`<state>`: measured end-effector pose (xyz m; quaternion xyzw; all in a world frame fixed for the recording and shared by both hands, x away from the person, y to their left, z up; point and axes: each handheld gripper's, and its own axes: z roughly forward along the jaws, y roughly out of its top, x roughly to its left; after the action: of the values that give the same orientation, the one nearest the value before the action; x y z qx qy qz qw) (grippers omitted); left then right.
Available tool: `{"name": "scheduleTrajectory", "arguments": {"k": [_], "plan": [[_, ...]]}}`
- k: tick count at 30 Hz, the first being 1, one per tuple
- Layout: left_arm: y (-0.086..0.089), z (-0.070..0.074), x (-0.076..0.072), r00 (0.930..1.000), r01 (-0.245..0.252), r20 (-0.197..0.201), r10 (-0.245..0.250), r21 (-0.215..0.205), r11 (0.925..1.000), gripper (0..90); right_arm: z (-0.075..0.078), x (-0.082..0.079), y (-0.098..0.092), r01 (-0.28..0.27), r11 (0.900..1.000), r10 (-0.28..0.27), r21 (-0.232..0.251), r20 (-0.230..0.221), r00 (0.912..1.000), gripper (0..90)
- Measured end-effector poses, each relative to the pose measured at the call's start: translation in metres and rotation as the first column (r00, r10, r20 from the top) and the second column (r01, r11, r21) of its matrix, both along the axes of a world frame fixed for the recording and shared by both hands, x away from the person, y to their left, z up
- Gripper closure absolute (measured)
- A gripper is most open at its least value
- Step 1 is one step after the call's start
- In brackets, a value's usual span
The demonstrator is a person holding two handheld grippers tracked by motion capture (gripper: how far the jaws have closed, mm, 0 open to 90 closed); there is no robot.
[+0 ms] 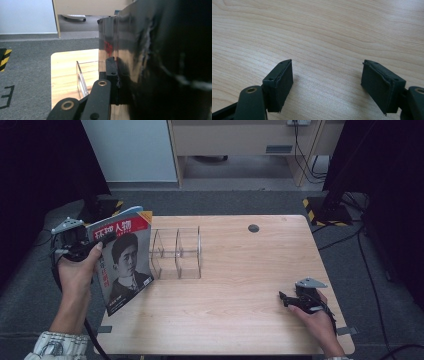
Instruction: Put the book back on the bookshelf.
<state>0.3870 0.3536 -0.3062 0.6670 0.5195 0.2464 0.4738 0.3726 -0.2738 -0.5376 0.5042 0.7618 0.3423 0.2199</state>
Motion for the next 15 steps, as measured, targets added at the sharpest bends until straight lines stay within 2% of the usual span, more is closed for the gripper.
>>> {"name": "scheduleTrajectory", "arguments": {"k": [15], "plan": [[-0.002,-0.003,0.011,0.9994,-0.026,0.022,0.027,-0.013,0.9996,86.5,0.0,0.0,0.0,0.001,1.0,-0.001,0.001,0.0,1.0,25.7]]}}
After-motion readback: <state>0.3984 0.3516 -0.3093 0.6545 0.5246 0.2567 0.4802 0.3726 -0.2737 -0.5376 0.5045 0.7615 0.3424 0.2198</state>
